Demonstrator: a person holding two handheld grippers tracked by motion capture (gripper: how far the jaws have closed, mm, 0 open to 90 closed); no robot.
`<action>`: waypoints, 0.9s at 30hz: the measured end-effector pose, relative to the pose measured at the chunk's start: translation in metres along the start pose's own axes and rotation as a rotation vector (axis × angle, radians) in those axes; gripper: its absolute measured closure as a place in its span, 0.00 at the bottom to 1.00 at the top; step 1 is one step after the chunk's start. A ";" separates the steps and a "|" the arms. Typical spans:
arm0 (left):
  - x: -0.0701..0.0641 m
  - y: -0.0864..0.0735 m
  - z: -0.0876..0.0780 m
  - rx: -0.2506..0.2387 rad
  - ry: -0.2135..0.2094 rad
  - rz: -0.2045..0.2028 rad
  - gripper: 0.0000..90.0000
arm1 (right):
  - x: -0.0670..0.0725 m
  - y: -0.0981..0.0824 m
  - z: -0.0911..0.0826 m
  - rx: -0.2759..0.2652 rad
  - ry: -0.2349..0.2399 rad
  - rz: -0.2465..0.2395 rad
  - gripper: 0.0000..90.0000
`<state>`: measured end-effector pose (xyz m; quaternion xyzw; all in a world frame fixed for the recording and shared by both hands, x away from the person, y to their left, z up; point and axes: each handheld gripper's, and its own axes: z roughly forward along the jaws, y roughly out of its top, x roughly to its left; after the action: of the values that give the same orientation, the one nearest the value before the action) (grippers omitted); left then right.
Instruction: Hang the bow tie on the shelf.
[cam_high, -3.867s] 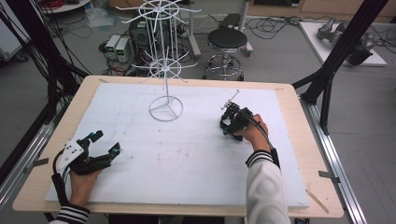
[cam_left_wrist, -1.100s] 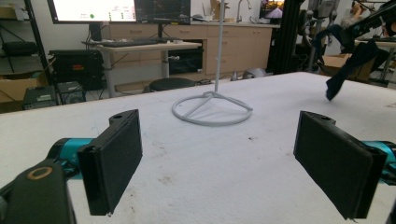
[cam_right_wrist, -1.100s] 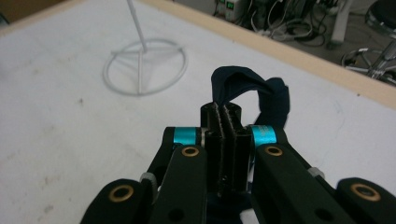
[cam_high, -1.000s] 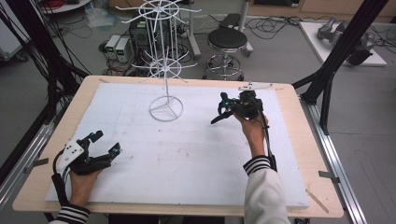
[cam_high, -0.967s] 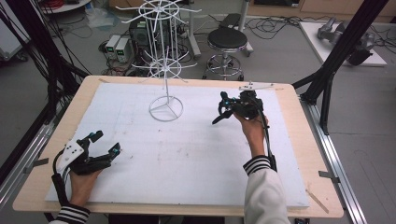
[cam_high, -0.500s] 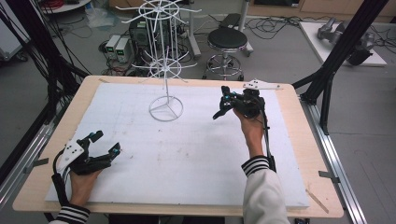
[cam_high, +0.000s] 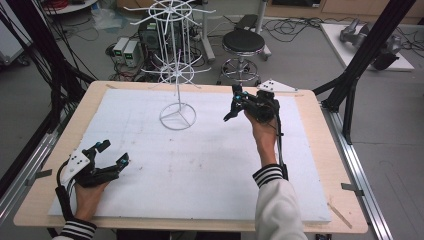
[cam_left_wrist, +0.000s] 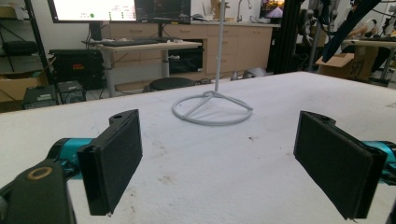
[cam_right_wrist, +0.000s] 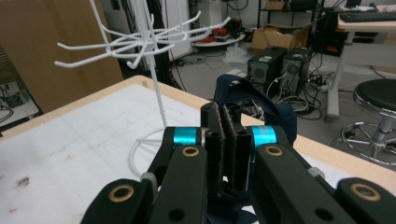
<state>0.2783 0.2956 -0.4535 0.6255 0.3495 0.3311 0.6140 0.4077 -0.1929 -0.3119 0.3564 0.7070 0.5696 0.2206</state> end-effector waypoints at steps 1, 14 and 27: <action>0.000 0.000 0.000 -0.001 0.000 -0.001 0.17 | 0.002 0.001 0.001 -0.001 -0.001 -0.001 0.98; 0.000 0.000 0.000 0.002 -0.001 -0.004 0.17 | 0.015 0.010 0.014 -0.033 0.031 0.004 0.98; 0.000 0.000 0.000 0.001 -0.002 -0.008 0.17 | 0.037 0.027 0.032 -0.048 0.068 -0.026 0.98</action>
<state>0.2787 0.2960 -0.4535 0.6246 0.3517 0.3279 0.6154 0.4134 -0.1421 -0.2908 0.3220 0.7049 0.5953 0.2124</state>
